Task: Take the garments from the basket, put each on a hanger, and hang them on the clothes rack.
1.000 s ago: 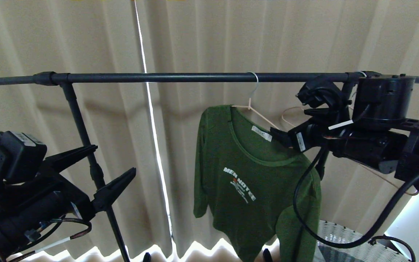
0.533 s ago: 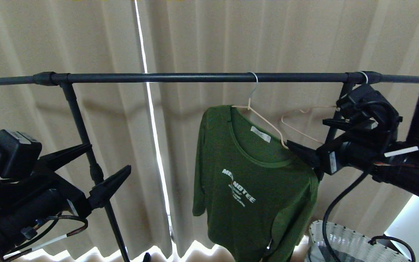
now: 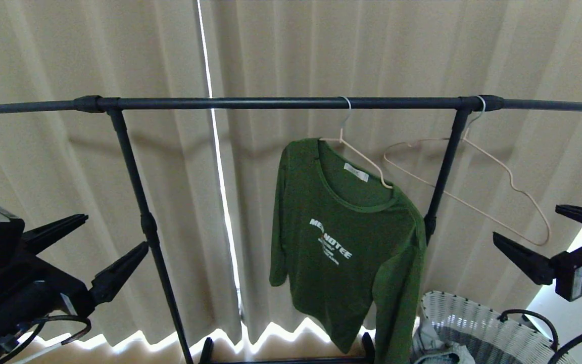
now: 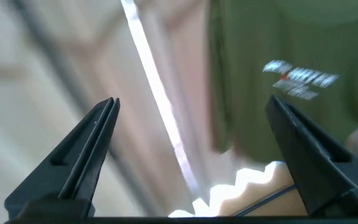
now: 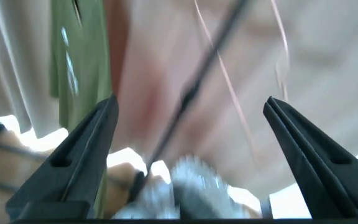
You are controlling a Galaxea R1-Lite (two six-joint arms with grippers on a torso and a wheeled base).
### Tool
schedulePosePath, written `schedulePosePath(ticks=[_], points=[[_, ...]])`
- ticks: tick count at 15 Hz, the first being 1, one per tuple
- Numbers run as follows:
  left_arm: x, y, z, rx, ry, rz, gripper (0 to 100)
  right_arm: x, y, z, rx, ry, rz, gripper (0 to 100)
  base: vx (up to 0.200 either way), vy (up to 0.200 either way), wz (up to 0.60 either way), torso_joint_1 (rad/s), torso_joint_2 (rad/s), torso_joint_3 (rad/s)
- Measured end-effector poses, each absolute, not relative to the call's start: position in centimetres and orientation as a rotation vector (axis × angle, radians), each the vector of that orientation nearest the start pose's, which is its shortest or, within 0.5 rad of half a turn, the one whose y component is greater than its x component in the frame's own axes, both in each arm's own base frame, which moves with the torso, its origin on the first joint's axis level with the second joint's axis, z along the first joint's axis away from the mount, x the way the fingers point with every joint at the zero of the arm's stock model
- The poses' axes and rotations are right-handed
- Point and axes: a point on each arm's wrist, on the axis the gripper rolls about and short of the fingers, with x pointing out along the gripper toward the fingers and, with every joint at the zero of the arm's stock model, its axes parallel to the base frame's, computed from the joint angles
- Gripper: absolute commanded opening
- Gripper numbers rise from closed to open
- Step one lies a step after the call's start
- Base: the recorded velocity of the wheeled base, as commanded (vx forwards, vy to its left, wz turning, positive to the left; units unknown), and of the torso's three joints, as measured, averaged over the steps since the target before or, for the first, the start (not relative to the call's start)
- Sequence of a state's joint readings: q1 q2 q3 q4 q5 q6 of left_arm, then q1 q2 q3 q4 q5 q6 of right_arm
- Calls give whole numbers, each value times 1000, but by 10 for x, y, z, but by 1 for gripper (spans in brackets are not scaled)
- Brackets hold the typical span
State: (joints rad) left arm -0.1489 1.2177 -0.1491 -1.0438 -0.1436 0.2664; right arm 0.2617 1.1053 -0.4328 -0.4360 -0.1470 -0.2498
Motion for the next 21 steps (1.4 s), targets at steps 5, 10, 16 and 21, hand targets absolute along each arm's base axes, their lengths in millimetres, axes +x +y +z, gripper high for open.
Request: schedulePosePath(ticks=[5,10,16,21], points=[[122,-12,148,268,11,-223,100,116,21,170,-246,250,90,100,-120,0,0,0,2,4],[122,-11,153,267,-13,-216,100,108,19,162,-210,221,83,100,0,0,0,0,0,0],[130,-18,153,251,2,-277,100,106,19,153,-181,254,93,100,0,0,0,0,0,0],[149,-27,152,221,44,-325,100,107,15,151,-181,268,56,100,0,0,0,0,0,0]])
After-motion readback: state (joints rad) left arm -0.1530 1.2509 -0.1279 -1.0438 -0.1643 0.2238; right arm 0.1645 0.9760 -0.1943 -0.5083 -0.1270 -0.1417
